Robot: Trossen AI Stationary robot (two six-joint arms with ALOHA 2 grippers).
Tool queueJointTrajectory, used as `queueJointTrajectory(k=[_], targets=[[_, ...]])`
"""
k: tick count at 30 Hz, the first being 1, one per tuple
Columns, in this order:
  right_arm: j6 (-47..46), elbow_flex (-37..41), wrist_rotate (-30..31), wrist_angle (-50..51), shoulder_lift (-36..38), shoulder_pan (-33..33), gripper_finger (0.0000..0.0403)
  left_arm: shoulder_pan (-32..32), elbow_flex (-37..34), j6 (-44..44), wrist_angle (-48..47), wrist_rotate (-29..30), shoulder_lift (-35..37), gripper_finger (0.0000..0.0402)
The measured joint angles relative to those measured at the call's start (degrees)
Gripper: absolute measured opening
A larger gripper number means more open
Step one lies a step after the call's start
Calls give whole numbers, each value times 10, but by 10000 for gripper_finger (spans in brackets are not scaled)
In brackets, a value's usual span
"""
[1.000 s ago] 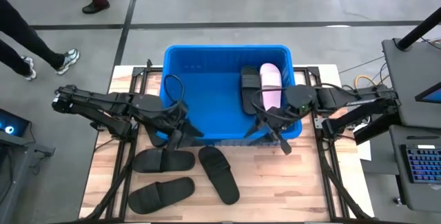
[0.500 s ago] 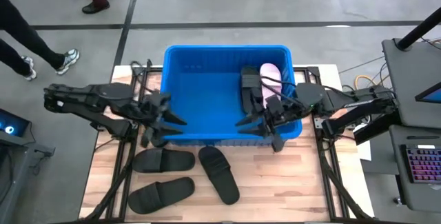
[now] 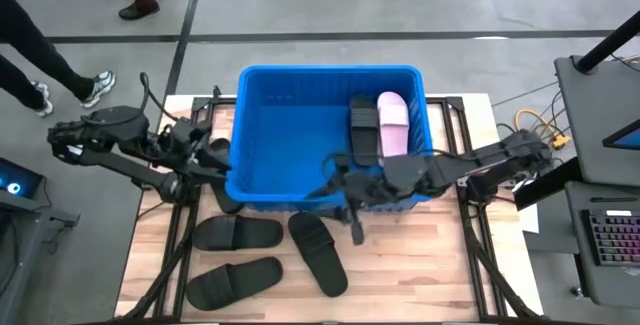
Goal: Pick and place slides into bin
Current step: Put the black slide into the blue bin
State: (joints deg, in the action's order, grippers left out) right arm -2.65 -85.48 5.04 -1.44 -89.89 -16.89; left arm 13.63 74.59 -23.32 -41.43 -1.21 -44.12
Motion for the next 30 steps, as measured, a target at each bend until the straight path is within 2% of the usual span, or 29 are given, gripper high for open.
queueJointTrajectory(k=[4,8,11,15,21,26,30], targets=[[31,-69,7,70,-51,-7,201,0,-4,-1,-16,0,11,118],[47,-152,49,230,-101,-10,250,0,-19,-2,-15,0,27,118],[23,-217,74,351,-139,-10,272,0,-36,-3,-15,1,42,118],[-17,-295,71,474,-190,-11,277,0,-52,-9,-16,2,58,118],[-25,-363,51,557,-259,-32,260,0,-75,-21,-11,7,78,118],[16,-380,50,604,-312,-58,250,0,-85,-34,-12,15,93,118],[13,-377,51,616,-345,-75,248,0,-85,-34,-12,16,101,118]])
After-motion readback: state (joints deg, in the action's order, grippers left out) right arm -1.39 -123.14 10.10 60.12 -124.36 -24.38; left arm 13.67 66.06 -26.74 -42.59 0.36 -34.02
